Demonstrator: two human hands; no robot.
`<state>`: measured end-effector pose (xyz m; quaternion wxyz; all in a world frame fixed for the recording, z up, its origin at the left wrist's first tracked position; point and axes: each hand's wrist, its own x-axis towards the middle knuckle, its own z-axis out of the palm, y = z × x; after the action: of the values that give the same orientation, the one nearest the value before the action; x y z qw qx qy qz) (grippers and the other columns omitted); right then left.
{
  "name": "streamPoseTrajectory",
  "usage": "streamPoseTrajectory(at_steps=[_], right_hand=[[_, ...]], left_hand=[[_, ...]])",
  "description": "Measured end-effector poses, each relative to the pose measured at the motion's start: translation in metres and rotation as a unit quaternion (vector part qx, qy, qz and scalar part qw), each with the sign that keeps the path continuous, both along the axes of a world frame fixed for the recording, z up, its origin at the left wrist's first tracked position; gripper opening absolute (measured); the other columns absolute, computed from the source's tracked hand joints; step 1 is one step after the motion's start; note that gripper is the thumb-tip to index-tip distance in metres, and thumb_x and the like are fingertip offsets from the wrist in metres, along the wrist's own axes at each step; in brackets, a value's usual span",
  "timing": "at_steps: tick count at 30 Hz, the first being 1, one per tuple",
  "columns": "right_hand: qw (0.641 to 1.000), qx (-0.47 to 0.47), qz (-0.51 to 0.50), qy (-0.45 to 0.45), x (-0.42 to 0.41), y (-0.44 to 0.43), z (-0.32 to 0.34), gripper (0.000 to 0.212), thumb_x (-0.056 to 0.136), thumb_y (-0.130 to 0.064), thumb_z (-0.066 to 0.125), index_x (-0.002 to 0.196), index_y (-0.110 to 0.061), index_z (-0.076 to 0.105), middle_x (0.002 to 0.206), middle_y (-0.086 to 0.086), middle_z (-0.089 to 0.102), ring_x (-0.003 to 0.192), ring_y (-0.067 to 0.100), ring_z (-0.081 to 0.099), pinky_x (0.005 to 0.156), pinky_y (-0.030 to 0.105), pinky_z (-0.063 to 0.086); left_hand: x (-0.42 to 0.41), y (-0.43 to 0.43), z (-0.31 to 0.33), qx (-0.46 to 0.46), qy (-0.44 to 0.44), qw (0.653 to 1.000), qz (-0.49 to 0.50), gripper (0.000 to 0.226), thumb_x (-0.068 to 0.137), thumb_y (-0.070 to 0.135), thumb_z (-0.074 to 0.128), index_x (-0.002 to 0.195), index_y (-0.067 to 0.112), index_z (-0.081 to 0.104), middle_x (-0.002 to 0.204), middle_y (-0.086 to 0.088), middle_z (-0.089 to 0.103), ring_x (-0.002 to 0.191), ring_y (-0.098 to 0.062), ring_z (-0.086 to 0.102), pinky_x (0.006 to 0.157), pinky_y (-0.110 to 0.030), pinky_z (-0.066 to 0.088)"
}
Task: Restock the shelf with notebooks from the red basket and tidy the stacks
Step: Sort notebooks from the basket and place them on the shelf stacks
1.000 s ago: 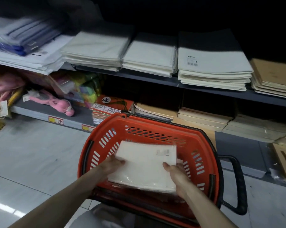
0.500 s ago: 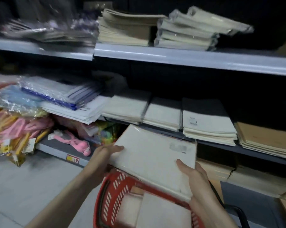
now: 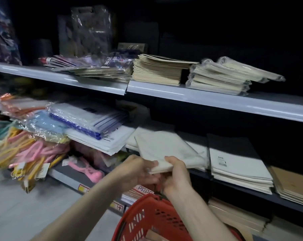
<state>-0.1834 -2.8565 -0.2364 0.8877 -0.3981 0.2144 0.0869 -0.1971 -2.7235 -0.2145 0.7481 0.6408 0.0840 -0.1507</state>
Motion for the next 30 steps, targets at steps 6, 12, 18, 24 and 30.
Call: streamPoseTrajectory(at_steps=[6,12,18,24,30], right_hand=[[0.977,-0.201,0.000,-0.074,0.016,-0.032,-0.015,0.028,0.089,-0.009,0.079,0.103,0.013,0.068,0.074,0.012,0.073,0.064,0.021,0.067,0.066,0.032,0.058],[0.850,-0.499,0.071,-0.152,0.060,-0.026,-0.008,0.033,0.095,-0.035,0.074,0.109,-0.006,0.070,0.073,-0.001,0.078,0.069,0.012,0.075,0.084,0.036,0.062],[0.767,-0.624,0.050,-0.143,0.103,-0.018,-0.022,0.038,0.088,-0.048,0.075,0.079,-0.011,0.071,0.082,0.005,0.074,0.076,0.020,0.071,0.077,0.035,0.060],[0.730,-0.661,0.063,-0.160,0.116,-0.024,-0.028,0.047,0.077,-0.060,0.078,0.075,-0.014,0.068,0.068,0.002,0.072,0.062,0.021,0.072,0.065,0.041,0.064],[0.774,-0.603,0.109,-0.159,0.099,-0.023,-0.024,0.035,0.095,-0.040,0.072,0.094,-0.005,0.072,0.065,0.008,0.074,0.052,0.019,0.073,0.056,0.034,0.064]], left_hand=[[0.032,0.042,-0.011,-0.002,-0.046,0.996,0.081,0.006,0.096,0.000,0.066,0.094,-0.005,0.063,0.085,-0.020,0.062,0.067,-0.024,0.064,0.050,-0.024,0.055],[0.072,0.054,-0.039,0.025,-0.131,0.965,0.228,0.035,0.094,-0.011,0.062,0.129,-0.013,0.056,0.104,-0.022,0.073,0.081,-0.025,0.074,0.067,-0.021,0.063],[0.101,0.056,-0.059,0.198,-0.153,0.930,0.269,0.048,0.095,0.017,0.074,0.140,0.005,0.060,0.082,-0.002,0.076,0.074,-0.024,0.078,0.078,-0.038,0.064],[0.105,0.048,-0.074,0.182,-0.165,0.918,0.312,0.050,0.095,0.030,0.073,0.140,0.010,0.061,0.081,-0.008,0.078,0.055,-0.011,0.073,0.051,-0.015,0.054],[0.093,0.043,-0.060,0.184,-0.132,0.929,0.293,0.053,0.100,0.020,0.067,0.149,0.014,0.052,0.094,-0.015,0.079,0.067,-0.024,0.075,0.051,-0.020,0.059]])
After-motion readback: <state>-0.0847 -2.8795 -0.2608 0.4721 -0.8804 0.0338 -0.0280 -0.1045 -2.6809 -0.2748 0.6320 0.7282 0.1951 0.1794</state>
